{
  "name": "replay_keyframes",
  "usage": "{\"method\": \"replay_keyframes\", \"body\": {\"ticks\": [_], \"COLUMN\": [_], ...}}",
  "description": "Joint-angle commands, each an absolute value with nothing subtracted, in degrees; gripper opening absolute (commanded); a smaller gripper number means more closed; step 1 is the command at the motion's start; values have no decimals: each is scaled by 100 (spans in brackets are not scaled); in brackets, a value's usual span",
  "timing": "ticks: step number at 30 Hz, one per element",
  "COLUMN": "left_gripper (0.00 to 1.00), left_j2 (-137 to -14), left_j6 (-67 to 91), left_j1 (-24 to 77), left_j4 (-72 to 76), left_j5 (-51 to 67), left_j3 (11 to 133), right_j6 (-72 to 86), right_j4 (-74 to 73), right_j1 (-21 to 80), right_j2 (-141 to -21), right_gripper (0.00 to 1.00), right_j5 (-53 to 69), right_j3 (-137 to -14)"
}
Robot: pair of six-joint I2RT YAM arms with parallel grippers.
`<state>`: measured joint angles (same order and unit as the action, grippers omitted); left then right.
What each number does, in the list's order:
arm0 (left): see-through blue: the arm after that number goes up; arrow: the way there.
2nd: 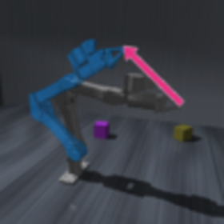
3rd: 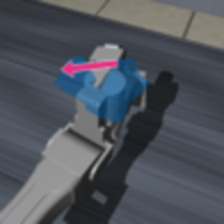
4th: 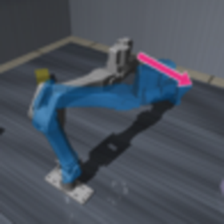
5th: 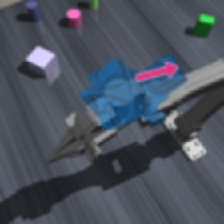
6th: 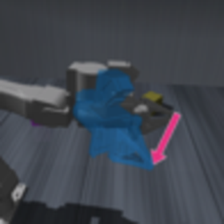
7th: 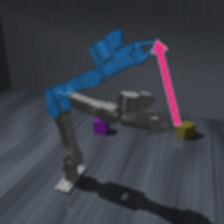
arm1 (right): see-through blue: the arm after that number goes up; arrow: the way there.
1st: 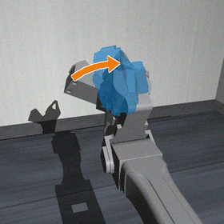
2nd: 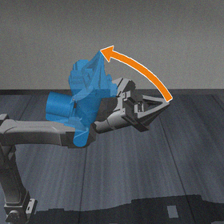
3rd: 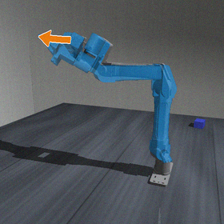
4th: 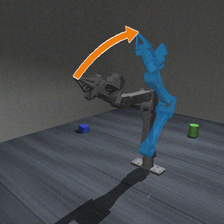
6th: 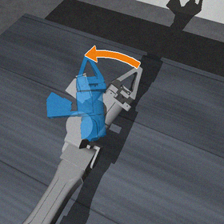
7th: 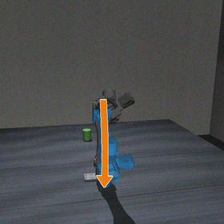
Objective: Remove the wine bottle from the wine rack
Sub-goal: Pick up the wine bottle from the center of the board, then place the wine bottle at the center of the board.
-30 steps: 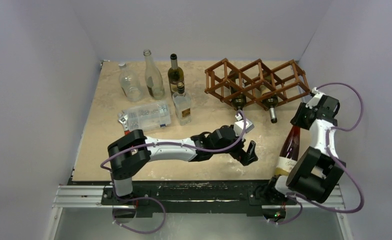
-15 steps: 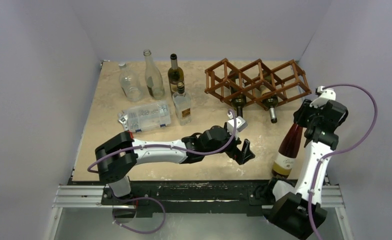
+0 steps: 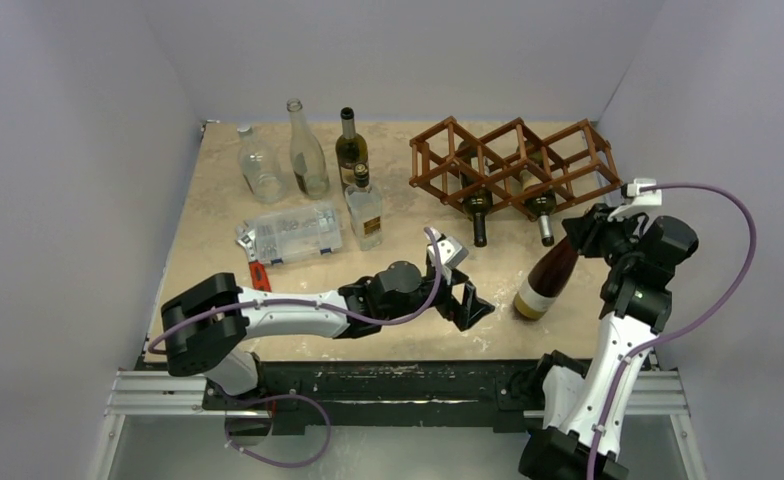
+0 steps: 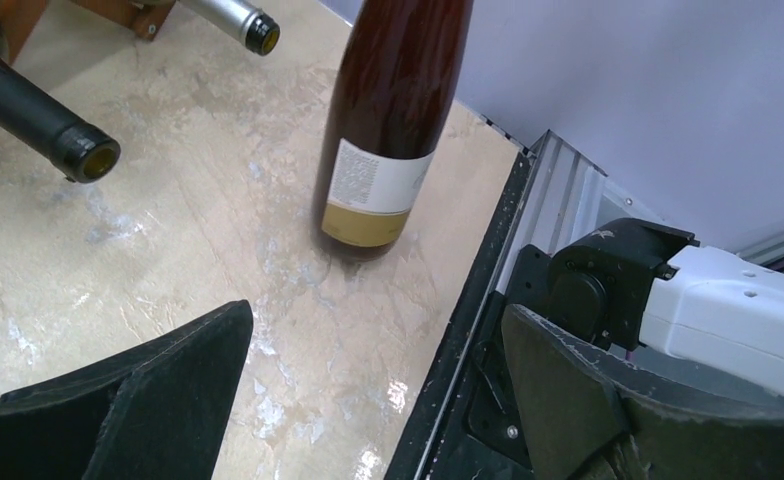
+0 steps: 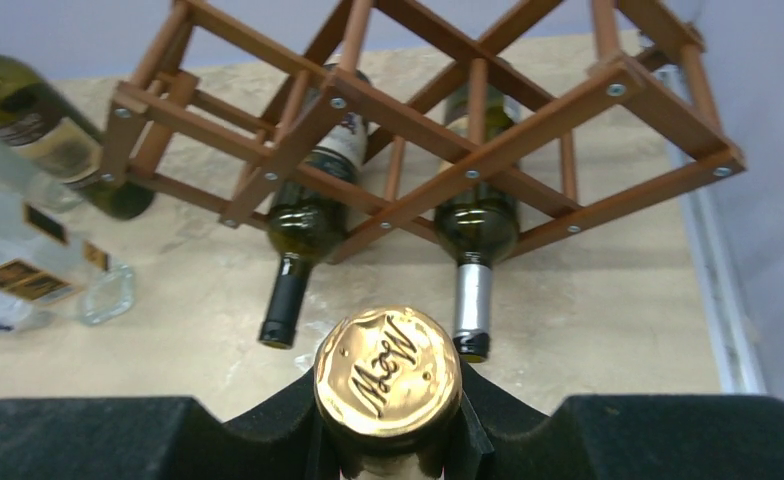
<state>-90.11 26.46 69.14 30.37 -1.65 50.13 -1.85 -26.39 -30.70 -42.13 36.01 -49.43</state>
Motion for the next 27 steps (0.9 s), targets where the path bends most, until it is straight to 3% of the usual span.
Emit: {"method": "replay_keyframes", "body": {"ticks": [1,17,27], "left_gripper": [96,96,98], "left_j2": [-8650,-7971,-7230], "left_j6": [2342,1882,1660], "left_j1": [6917,6917,6917], "left_j4": [4112,4833,4303], "left_j5": [-256,-305,-492], "left_j3": [4692,3788,3374], "right_j6": [325,28,-280], "right_j4": [-1651,-1679,-1586], "right_j1": [-3010,-1977,-468], "right_j2": [-3991,-3759,-4137], "right_gripper": [0,0,0], "right_j5": [4867,5645,5380], "right_j3": [-5223,-5114,-5140]}}
